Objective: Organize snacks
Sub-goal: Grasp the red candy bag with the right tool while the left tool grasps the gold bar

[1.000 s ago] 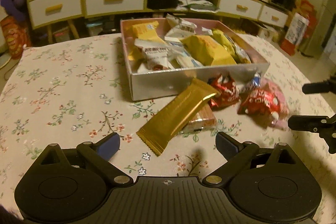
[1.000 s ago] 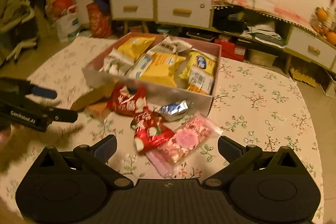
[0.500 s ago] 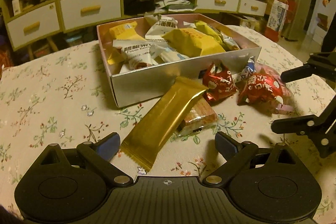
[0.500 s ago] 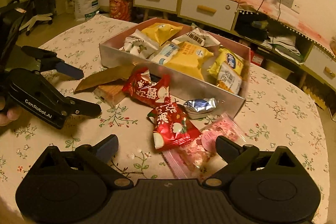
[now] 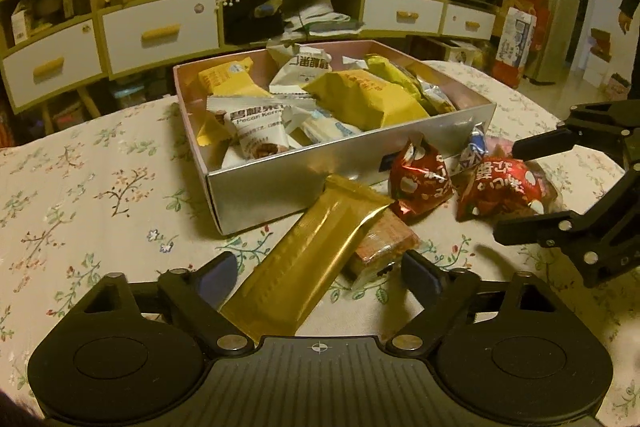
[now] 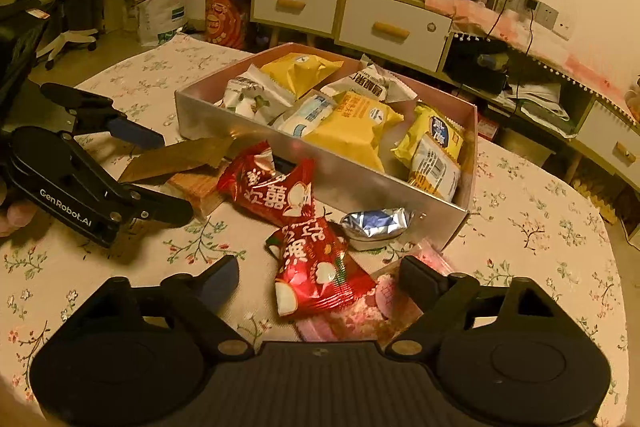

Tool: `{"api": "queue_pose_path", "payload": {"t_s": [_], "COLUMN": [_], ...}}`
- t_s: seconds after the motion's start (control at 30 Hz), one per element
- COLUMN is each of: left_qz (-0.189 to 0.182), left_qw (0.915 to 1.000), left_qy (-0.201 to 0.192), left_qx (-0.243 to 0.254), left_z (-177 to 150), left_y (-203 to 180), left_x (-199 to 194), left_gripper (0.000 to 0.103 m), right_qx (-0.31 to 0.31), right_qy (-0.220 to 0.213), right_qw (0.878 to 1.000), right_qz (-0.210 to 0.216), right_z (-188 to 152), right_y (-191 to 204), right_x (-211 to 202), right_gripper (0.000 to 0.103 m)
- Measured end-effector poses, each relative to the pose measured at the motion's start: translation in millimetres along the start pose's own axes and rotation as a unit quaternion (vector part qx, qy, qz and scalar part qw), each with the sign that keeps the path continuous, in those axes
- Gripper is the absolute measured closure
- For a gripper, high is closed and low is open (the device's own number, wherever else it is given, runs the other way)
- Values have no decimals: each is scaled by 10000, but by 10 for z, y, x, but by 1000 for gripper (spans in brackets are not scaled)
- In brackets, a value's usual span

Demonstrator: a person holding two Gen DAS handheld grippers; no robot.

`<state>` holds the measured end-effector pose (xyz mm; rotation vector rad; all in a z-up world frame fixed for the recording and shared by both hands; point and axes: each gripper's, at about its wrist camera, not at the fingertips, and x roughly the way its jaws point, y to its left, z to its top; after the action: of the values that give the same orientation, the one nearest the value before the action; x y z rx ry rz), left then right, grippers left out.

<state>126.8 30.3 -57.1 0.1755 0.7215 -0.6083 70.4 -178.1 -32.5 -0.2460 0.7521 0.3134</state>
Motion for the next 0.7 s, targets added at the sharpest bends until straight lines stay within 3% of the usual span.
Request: {"api": "queue_pose_path", "payload": {"t_s": [0.33, 0.43, 0.63, 0.7], "left_qz": [-78, -28, 98, 146], "left_qw": [9998, 9997, 9992, 9987], "left_qy": [166, 219, 333, 382], "left_qx": [71, 51, -195, -314], "left_z": [23, 15, 8, 3], "left_y": [-21, -17, 23, 40], "left_x": [-80, -112, -169, -184], "left_gripper": [58, 66, 78, 92], "right_qx": [-82, -68, -88, -53], "right_qy": [-64, -29, 26, 24], "right_qw": [9999, 10000, 9999, 9999], "right_qz": [-28, 34, 121, 147], "right_z": [23, 36, 42, 56], "right_y": [23, 23, 59, 59], "right_x": [-14, -15, -26, -36], "right_gripper": [75, 91, 95, 97]}}
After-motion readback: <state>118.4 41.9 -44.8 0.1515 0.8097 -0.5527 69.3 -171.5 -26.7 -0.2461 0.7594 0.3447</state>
